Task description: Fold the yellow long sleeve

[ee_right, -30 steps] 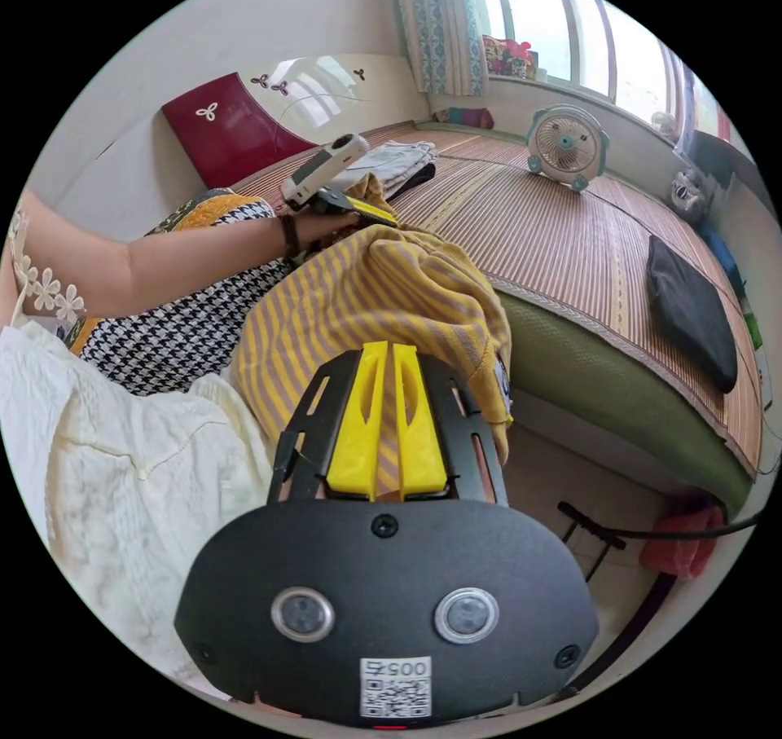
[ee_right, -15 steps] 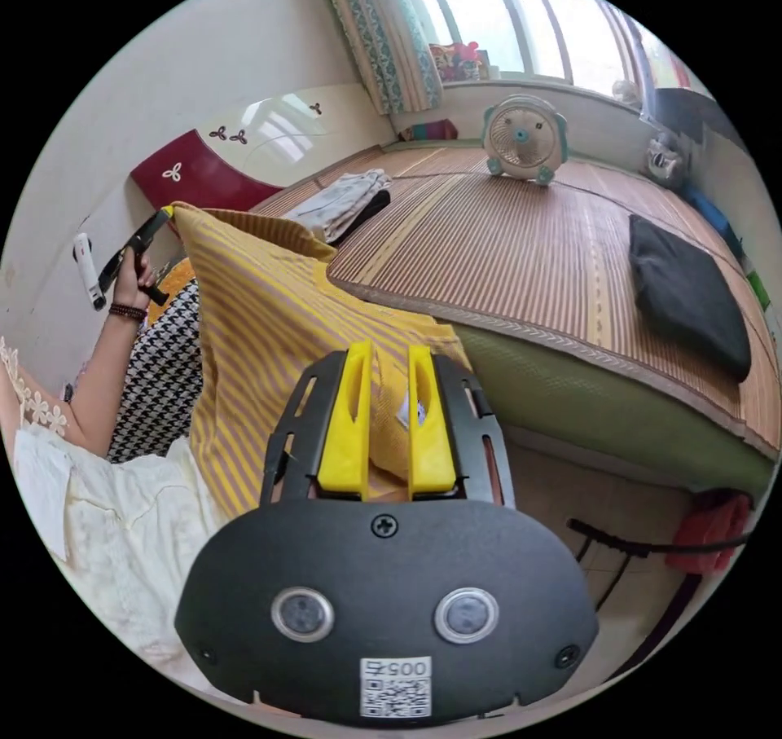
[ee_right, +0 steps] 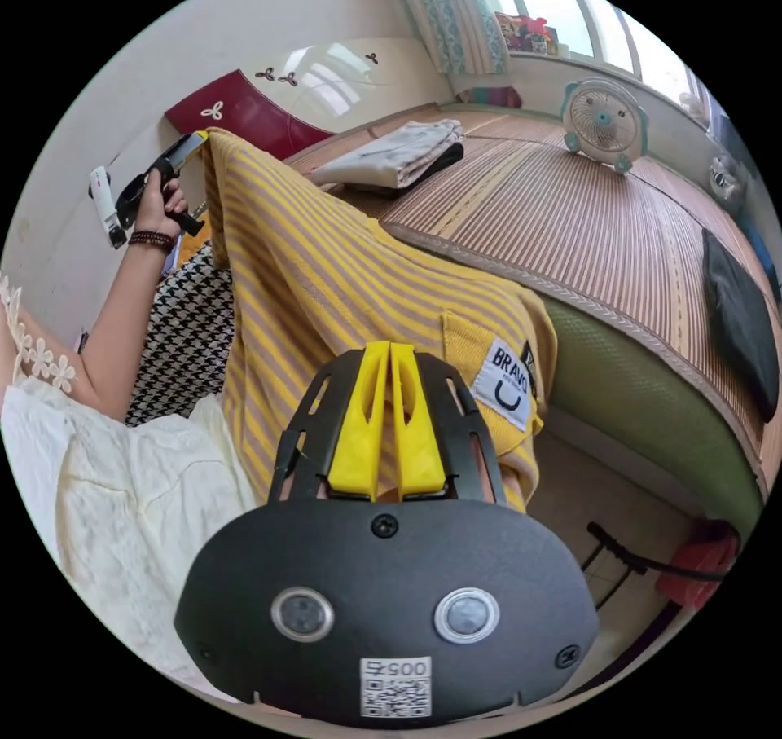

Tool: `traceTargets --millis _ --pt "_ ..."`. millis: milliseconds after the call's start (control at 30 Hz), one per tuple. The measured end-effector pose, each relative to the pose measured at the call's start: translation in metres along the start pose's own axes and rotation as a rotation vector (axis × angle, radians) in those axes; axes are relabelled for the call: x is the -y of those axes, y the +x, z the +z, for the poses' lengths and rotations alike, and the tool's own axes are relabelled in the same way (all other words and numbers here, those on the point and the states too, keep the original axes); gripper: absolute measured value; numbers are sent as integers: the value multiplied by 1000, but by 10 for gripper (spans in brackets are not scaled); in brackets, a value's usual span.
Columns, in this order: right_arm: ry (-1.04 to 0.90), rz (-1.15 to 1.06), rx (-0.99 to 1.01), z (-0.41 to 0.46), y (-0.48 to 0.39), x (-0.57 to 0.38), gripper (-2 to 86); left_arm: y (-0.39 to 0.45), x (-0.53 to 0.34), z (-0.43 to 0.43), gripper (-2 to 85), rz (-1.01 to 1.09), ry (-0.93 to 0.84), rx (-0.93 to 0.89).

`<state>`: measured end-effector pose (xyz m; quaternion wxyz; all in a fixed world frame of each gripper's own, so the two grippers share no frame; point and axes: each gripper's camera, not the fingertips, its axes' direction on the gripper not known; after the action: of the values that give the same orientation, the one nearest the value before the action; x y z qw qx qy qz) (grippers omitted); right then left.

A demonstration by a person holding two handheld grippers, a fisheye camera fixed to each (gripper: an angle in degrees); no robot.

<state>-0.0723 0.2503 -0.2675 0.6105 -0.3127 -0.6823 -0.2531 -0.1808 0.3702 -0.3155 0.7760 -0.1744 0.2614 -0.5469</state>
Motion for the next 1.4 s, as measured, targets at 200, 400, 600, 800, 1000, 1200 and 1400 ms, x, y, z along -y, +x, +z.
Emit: traceTargets --millis 200,400,600,800,1000,1200,1400 --pt "43 157 -161 -2 79 8 51 -7 0 -5 5 -13 1 -1" --pt "-144 100 -261 61 108 10 64 -8 -7 -3 5 -29 -15 15" --pt "-189 48 -294 92 102 11 64 4 -12 -4 6 -19 -9 20" --pt "-209 47 -225 93 96 5 36 11 -24 -10 5 -38 -10 2" --pt "-225 70 -292 75 74 -6 -13 15 -35 -35 5 -47 -1 -16" --pt "-61 107 -493 -15 33 -33 -16 9 -46 -81 4 -44 6 -61" --pt "243 152 -698 -172 -19 -41 -16 17 -44 -136 4 -27 76 -166"
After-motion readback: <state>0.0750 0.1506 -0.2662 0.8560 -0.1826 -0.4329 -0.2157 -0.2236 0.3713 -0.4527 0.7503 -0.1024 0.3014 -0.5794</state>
